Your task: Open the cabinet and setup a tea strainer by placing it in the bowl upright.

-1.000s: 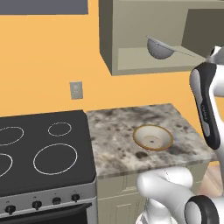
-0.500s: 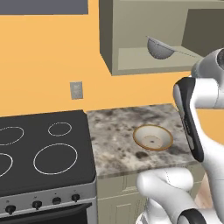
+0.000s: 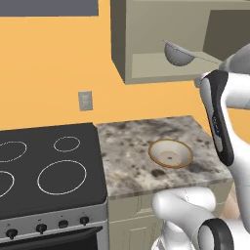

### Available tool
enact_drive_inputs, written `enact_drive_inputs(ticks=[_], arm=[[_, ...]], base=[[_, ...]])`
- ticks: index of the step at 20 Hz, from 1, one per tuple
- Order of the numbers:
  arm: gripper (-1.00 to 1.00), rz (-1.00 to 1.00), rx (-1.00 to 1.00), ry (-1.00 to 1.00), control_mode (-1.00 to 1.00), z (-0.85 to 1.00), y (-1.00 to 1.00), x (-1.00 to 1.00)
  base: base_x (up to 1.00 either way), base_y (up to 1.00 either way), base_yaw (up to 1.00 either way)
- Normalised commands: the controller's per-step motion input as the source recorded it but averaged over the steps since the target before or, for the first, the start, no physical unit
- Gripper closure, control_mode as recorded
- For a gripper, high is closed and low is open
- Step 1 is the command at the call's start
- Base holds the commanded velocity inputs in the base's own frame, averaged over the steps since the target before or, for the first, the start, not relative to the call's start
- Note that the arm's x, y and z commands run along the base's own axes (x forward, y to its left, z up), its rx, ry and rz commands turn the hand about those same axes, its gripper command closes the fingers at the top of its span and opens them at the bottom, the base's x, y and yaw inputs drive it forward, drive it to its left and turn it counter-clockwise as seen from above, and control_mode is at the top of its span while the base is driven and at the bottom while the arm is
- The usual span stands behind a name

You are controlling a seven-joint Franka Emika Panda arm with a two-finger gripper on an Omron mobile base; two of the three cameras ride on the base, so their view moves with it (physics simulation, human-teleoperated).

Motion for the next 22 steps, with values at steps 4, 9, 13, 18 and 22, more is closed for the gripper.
enact_drive_inputs(ticks=[4, 9, 13, 18, 22], arm=[[-1.0, 0.09, -0.08, -0.14, -1.0, 0.06, 0.03, 0.01], [-1.0, 0.01, -0.12, -0.03, -1.0, 0.18, 0.09, 0.21], [-1.0, -0.01, -0.01, 0.02, -1.0, 0.17, 0.16, 0.45], [-1.0, -0.03, 0.0, 0.01, -1.0, 0.24, 0.31, 0.37], [-1.0, 0.0, 0.0, -0.03, -1.0, 0.28, 0.2, 0.31]], base=[[0.0, 0.0, 0.0], [0.0, 0.0, 0.0], [0.0, 0.0, 0.0], [0.0, 0.0, 0.0], [0.0, 0.0, 0.0]])
